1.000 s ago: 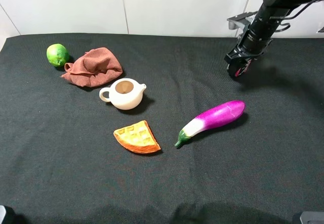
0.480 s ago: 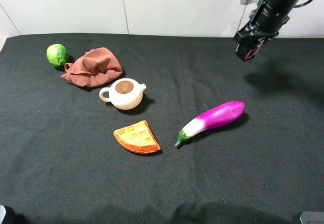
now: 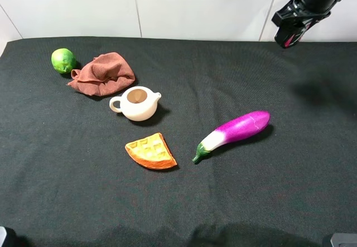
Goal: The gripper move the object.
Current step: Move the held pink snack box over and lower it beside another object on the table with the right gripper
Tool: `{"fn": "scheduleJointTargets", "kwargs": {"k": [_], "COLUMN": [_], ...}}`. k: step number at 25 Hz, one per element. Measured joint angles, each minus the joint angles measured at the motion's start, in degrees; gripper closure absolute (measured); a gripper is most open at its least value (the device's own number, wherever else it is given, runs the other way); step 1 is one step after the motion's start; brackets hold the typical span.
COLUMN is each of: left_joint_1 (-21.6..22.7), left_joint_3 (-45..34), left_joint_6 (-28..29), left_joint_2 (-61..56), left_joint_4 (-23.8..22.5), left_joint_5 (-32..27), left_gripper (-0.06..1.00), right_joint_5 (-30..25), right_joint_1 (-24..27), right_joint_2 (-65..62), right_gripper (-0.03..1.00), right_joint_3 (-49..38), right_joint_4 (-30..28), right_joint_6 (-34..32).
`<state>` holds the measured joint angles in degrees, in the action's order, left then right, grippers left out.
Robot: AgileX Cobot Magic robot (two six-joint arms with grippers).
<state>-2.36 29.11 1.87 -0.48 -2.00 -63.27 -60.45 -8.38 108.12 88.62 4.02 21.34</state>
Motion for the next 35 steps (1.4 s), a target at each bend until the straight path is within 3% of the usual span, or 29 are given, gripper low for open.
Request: {"fn": "scheduleJointTargets", "kwargs": {"k": [11,35], "left_joint_1": [0.00,0.00], "left_joint_3": [0.00,0.00], "left_joint_6": [0.00,0.00], "left_joint_2": [0.00,0.00], "left_joint_4": [0.00,0.00], "left_joint_5": [0.00,0.00], "left_gripper": [-0.05,-0.05], "right_joint_5": [6.34,12.88], "right_joint_1": [4.75,4.92], "right_joint_2": [-12.58,-39.15], "right_gripper": [0.62,0.62], "right_joint_3": [-15.25,-51.09], "right_joint_4": [1.36,3.31], "right_joint_6": [-2.77,-8.43]}}
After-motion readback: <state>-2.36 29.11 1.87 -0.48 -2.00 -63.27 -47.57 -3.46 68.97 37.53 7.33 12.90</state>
